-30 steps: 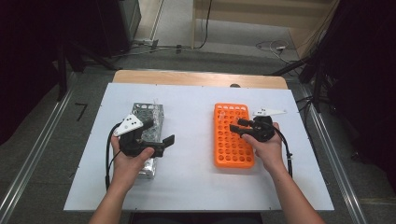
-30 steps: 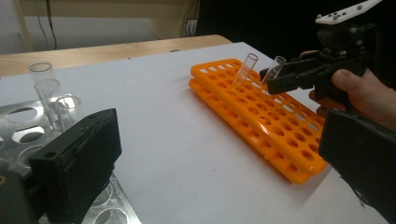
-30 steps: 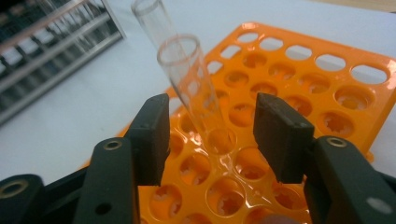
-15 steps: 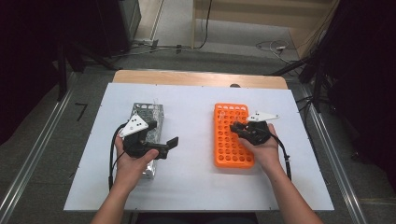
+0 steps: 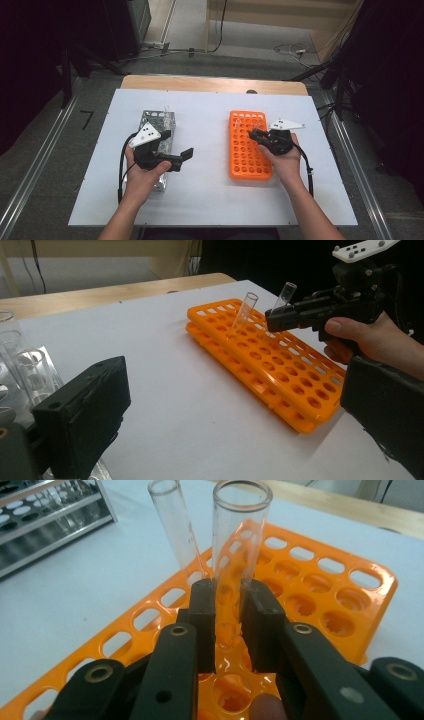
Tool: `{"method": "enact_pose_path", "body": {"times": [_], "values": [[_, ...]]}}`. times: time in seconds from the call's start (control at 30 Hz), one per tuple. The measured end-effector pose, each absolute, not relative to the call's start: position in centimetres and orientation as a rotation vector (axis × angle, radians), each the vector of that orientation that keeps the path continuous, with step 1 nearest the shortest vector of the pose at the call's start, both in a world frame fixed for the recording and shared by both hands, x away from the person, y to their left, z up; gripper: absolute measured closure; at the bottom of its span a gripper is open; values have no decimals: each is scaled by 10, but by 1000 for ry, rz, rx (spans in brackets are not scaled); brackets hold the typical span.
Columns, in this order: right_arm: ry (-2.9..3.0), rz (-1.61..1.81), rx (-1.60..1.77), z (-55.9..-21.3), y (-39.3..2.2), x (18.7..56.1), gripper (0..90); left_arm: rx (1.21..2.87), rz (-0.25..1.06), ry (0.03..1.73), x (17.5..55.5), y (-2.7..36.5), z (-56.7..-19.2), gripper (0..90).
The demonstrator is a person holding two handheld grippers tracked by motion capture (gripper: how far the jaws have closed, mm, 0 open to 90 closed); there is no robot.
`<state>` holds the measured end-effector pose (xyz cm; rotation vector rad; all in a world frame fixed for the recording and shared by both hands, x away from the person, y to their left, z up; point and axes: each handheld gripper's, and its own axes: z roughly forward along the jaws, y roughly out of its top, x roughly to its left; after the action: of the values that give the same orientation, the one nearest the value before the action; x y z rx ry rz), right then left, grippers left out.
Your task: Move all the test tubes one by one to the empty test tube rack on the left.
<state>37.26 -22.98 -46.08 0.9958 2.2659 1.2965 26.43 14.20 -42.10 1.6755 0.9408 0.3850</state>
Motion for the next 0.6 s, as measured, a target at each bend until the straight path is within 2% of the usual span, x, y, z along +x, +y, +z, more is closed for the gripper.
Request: {"method": "enact_pose_path", "body": {"times": [0.6], "values": [[2248, 1466, 935, -435, -237, 350, 738, 1692, 362, 890, 265, 127, -417, 0]]}}
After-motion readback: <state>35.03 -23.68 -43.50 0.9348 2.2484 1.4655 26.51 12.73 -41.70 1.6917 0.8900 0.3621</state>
